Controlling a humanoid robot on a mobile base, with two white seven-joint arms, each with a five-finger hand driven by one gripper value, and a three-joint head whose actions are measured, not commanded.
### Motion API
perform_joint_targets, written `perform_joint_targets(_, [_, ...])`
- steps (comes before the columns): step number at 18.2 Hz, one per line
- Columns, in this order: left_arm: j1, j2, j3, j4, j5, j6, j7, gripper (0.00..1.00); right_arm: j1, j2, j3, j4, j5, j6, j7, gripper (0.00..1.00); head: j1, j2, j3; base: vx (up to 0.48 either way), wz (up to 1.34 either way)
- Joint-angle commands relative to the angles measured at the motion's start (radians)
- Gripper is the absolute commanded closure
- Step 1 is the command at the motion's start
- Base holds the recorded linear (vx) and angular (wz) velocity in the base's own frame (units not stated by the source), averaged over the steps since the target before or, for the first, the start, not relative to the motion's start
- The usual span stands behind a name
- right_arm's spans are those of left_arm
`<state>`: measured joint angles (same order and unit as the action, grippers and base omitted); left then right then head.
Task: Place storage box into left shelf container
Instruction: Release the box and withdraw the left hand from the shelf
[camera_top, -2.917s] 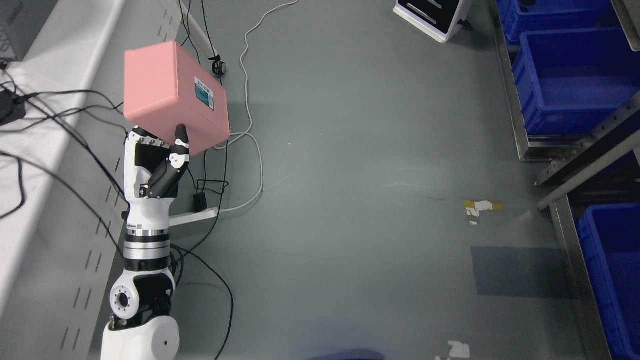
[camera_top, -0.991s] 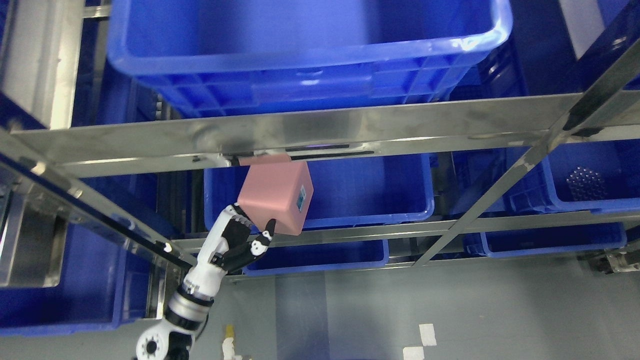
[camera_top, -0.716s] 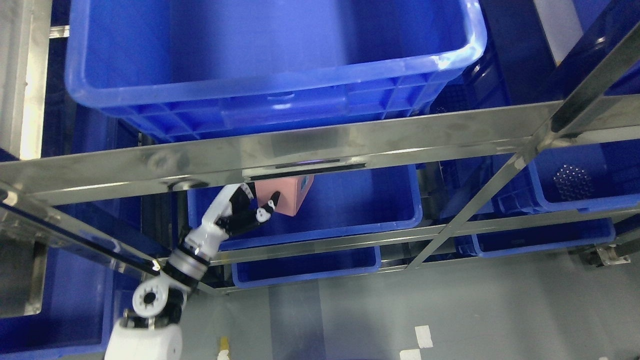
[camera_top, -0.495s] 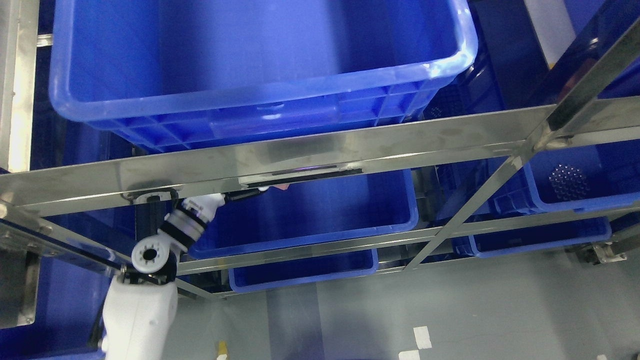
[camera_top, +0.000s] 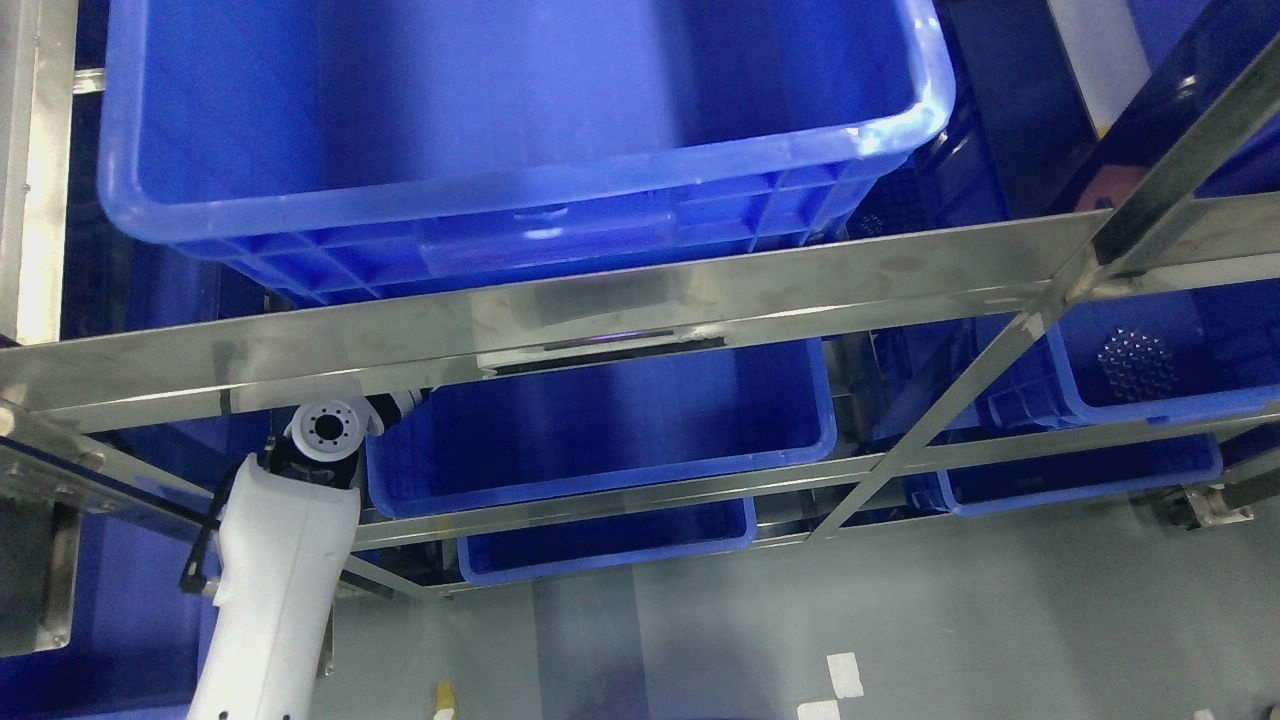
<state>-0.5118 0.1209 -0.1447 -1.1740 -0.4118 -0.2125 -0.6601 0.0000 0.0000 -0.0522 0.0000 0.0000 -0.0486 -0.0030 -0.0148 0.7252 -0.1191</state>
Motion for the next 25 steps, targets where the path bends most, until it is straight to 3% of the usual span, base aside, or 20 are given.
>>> perform_joint_targets(1, [-0.07, -0.023, -0.056, 0.202, -0.162, -0.019, 0.003, 0.86, -0.005, -0.017, 0.0, -0.017, -0.021, -0.001, 0.0, 0.0, 0.0, 0.0, 0.0, 0.0, 0.0])
perform_joint_targets(2, [-0.074, -0.03, -0.052, 0.2, -0.162, -0.019, 0.013, 0.8, -0.005, -0.017, 0.0, -0.017, -0.021, 0.0, 0.001, 0.0, 0.0, 0.0, 0.0, 0.0, 0.0])
perform_joint_targets(4, [-0.08, -0.056, -0.021, 0.198, -0.162, -0.016, 0.045, 0.28, -0.005, -0.017, 0.0, -0.017, -0.021, -0.002, 0.0, 0.0, 0.0, 0.0, 0.0, 0.0, 0.0])
perform_joint_targets(8, [-0.089, -0.103, 0.078, 0.125, -0.151, -0.016, 0.063, 0.01, -0.003, -0.017, 0.0, -0.017, -0.021, -0.001, 0.0, 0.0, 0.0, 0.0, 0.0, 0.0, 0.0])
perform_joint_targets(10, [-0.083, -0.103, 0.112, 0.042, -0.119, -0.013, 0.107, 0.01, -0.005, -0.017, 0.0, -0.017, -0.021, 0.0, 0.001, 0.0, 0.0, 0.0, 0.0, 0.0, 0.0])
perform_joint_targets(14, [-0.019, -0.103, 0.103, -0.079, 0.166, 0.034, 0.351, 0.0, -0.003, -0.017, 0.0, -0.017, -0.021, 0.0, 0.0, 0.0, 0.0, 0.0, 0.0, 0.0, 0.0])
perform_joint_targets(22, [0.295, -0.103, 0.093, -0.476, 0.382, 0.054, 0.516, 0.01, -0.003, -0.017, 0.0, -0.017, -0.021, 0.0, 0.0, 0.0, 0.0, 0.0, 0.0, 0.0, 0.0])
perform_joint_targets(25, [0.375, -0.103, 0.094, -0.509, 0.4, 0.024, 0.52, 0.01, -0.005, -0.017, 0.0, -0.017, -0.021, -0.001, 0.0, 0.0, 0.0, 0.0, 0.0, 0.0, 0.0])
